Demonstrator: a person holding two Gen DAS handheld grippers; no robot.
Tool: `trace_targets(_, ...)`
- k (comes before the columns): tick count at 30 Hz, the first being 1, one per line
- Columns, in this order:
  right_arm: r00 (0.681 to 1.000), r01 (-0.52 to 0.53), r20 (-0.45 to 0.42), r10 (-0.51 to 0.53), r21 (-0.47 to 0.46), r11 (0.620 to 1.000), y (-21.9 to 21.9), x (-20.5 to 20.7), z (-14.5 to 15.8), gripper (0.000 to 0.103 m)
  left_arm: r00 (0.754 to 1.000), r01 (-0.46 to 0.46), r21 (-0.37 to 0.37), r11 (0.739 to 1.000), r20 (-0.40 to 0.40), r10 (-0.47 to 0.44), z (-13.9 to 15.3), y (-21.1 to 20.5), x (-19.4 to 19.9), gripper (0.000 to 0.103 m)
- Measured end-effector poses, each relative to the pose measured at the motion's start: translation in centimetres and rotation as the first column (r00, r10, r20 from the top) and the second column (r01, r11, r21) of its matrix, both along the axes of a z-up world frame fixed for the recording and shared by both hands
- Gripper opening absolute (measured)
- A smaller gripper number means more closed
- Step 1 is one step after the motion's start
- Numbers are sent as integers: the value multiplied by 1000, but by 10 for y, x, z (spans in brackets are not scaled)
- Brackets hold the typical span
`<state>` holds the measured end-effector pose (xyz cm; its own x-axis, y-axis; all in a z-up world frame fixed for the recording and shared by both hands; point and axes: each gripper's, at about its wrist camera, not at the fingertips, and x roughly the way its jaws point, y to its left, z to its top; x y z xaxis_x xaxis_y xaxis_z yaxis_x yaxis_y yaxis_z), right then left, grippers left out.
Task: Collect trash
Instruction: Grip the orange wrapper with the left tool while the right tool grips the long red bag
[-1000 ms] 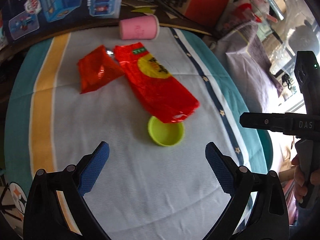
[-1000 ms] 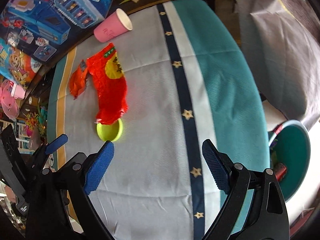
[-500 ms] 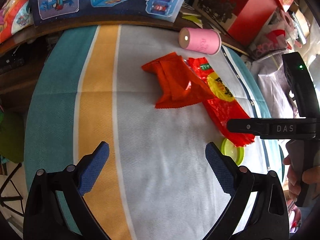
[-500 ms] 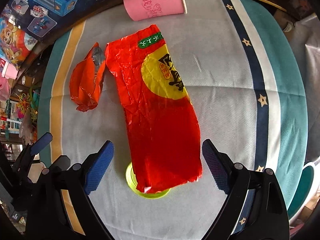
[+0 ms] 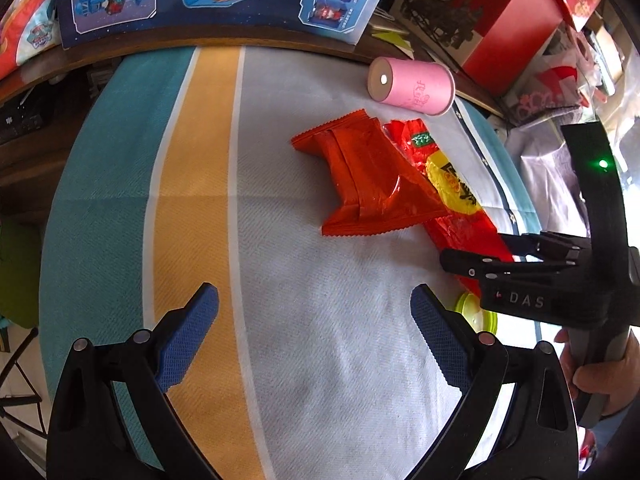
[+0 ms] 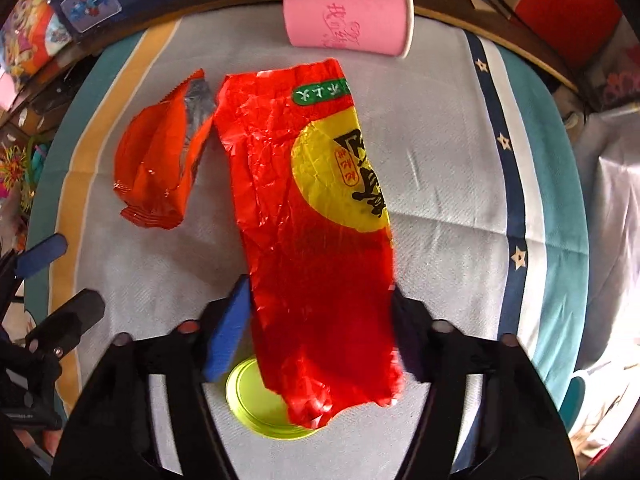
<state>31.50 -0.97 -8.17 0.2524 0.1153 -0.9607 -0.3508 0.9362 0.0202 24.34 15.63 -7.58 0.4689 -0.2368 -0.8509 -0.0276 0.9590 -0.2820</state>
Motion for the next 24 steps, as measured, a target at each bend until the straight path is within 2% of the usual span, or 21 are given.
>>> trace_targets(1,1000,-6,13,6,-5,1000,-1,-3,4,36,1000,1,-4,1000,1,-1,0,-1,2,97)
trace_targets(2,1000,-14,24,14,0,1000,-2,-4,8,22,1000,1,-7,1000,3,-1,1,-3,3,97)
trace_targets(3,1000,-13,25,12,15,1000,-6,-6,14,14,1000,2,-8,1000,6,-2,2,-5,5,97)
trace_targets(4,1000,-7,23,6,33,999,-11,-6,19,11,1000,3,-10,1000,9,-3,3,-8,7,97)
trace_targets(8,1000,16,24,-18,76,997,-30,-7,34,11,999,23,-12,1000,24,-22,9,-21,18,97)
trace_targets(14,997,70,9,-71,135,988,-60,-5,45,11,998,35,53,998,49,-37,13,-43,48,97)
trace_targets(17,996,84,-4,-84,146,986,-71,-2,41,12,1000,0,83,997,31,-2,7,-47,64,97)
trace_targets(20,995,96,-22,-94,152,984,-78,1,33,12,1000,-16,83,996,-2,17,0,-49,75,96)
trace_targets(21,995,99,-28,-96,154,983,-80,1,32,12,1000,-18,90,996,-8,19,-3,-50,76,92)
trace_targets(22,995,102,-33,-98,158,982,-82,2,30,12,1000,-14,100,995,-11,15,-4,-52,77,75)
trace_targets(23,994,105,-38,-100,163,981,-85,1,28,12,1000,-10,118,993,-10,11,-5,-54,77,74)
trace_targets(24,994,108,-41,-102,170,980,-87,0,27,12,1000,-3,137,991,0,3,-4,-58,76,69)
